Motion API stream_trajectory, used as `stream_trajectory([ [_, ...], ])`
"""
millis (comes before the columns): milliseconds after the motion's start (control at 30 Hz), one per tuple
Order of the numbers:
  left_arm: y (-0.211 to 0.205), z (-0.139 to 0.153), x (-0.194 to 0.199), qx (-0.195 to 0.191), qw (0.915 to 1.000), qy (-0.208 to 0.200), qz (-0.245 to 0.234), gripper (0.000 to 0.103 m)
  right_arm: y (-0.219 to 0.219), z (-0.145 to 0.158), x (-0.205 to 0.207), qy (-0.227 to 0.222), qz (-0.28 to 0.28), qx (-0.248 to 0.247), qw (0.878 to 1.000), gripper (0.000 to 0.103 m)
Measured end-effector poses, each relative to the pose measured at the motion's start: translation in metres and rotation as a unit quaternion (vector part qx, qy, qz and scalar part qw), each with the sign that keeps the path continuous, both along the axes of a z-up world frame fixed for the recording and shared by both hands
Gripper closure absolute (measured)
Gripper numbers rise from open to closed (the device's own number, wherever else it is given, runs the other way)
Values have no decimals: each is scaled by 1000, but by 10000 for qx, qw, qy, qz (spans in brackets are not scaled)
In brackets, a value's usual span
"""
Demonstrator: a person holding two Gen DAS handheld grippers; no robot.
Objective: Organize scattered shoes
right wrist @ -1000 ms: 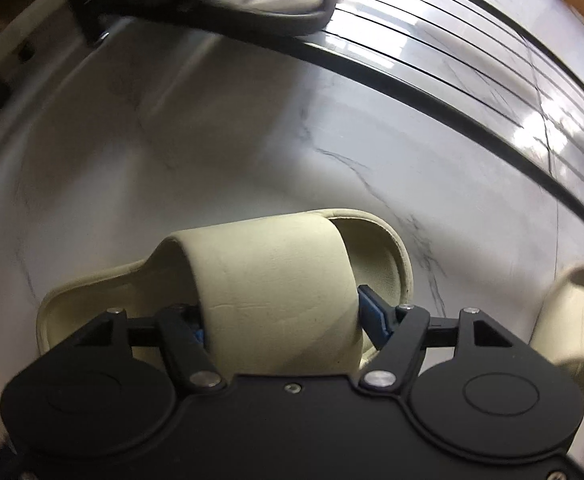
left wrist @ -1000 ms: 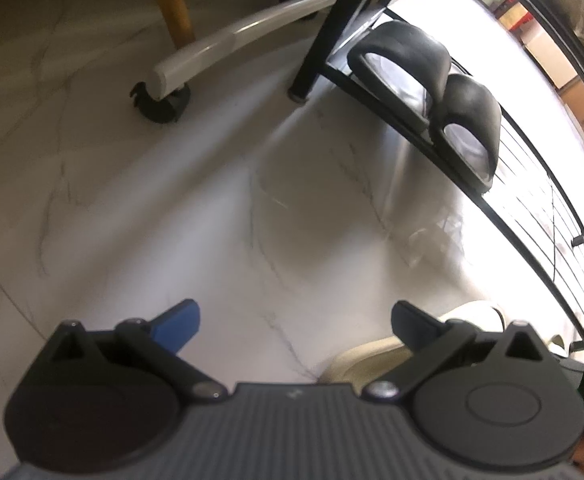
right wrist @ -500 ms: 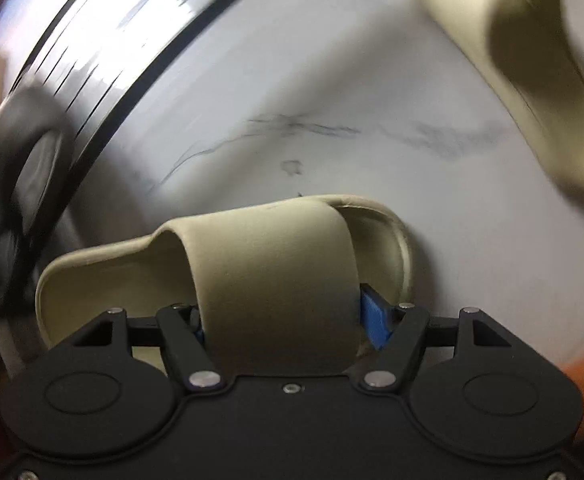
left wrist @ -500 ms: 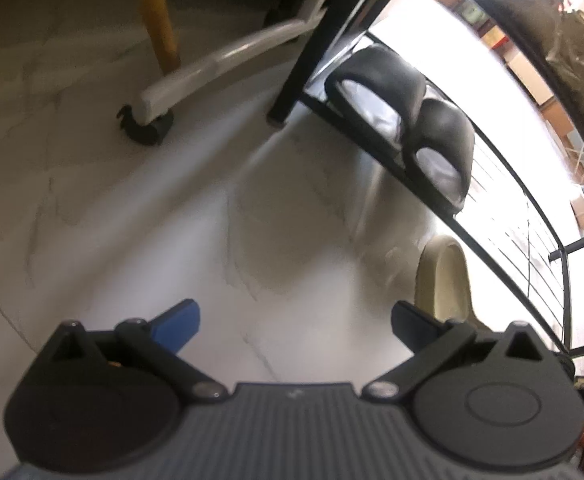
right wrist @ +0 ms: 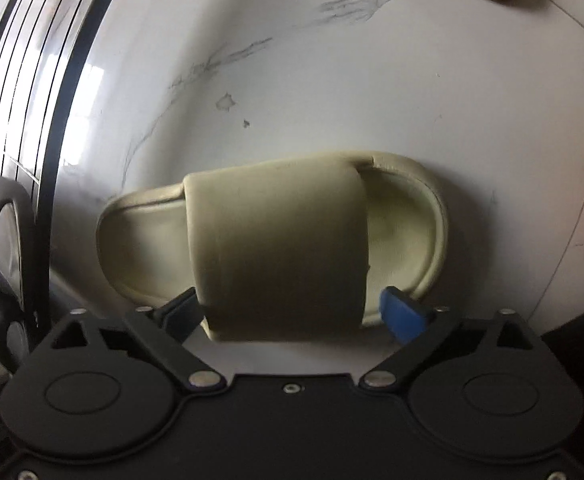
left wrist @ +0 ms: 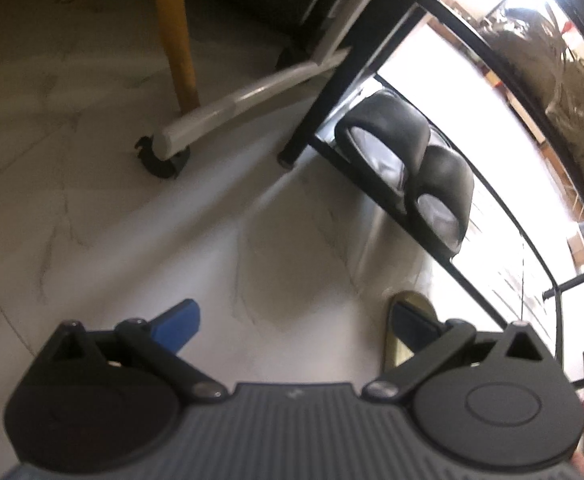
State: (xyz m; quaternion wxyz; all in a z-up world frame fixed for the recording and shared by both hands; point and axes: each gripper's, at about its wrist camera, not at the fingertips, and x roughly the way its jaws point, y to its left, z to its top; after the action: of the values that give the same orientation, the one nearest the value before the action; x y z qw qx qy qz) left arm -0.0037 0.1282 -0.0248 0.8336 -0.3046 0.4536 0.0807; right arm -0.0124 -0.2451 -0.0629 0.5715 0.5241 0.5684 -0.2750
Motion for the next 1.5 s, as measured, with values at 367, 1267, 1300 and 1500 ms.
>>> stream_trajectory([
  [367, -16, -2, 1, -606, 9974, -128, -375, 1, 3, 71, 22, -1647, 4007, -1053, 8951, 0],
  [1267, -29, -31, 6, -1142, 9908, 356, -625, 1, 47, 19, 60, -1761, 6977, -1694, 6734, 0],
  [1300, -29, -31, 6, -1138, 9909, 358, -618, 1, 48, 16, 61, -1720, 6961, -1659, 6770, 0],
  [1500, -30, -32, 8, -1114, 9911, 387, -616, 1, 55, 10, 58, -1627, 6655, -1708, 7081, 2],
])
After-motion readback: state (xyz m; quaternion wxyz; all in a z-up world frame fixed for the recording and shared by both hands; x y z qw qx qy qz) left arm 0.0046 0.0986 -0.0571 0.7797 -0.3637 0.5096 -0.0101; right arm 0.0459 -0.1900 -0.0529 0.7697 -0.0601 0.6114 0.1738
